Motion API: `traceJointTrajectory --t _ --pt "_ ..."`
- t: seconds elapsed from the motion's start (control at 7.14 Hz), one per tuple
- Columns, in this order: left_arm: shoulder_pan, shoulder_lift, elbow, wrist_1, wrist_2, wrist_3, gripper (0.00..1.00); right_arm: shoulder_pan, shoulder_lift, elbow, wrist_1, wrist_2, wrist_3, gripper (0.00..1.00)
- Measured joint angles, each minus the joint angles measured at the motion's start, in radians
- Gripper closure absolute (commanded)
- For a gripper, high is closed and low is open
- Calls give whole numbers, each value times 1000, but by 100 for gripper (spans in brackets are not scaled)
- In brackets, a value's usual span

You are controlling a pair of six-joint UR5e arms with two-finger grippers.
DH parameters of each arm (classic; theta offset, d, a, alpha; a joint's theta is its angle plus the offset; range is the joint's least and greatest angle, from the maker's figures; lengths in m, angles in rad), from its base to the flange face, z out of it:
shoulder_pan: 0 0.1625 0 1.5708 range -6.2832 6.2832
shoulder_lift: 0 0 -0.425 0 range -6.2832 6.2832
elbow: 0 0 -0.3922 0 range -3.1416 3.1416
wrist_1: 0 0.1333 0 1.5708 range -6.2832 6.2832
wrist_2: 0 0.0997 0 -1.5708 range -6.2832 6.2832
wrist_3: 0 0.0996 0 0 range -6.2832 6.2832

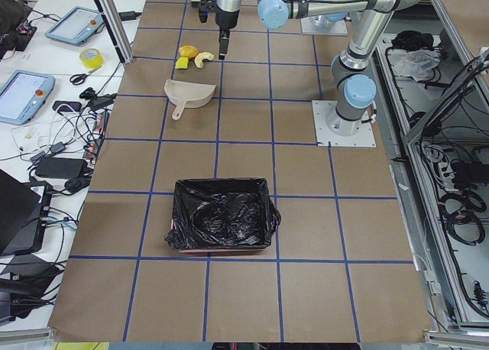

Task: Sweep and dump trash into bin
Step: 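Move the left gripper to the dustpan while the right reaches for the brush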

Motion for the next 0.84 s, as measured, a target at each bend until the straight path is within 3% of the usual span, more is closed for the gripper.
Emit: traceJointTrajectory --t 0.42,0.84 --pt "23 -14 -12 23 9 331 0 -91 78 -17 -38 -2 -26 0" --pt "89 -68 -10 41 -24 842 0 -266 208 -9 -69 -25 -280 2"
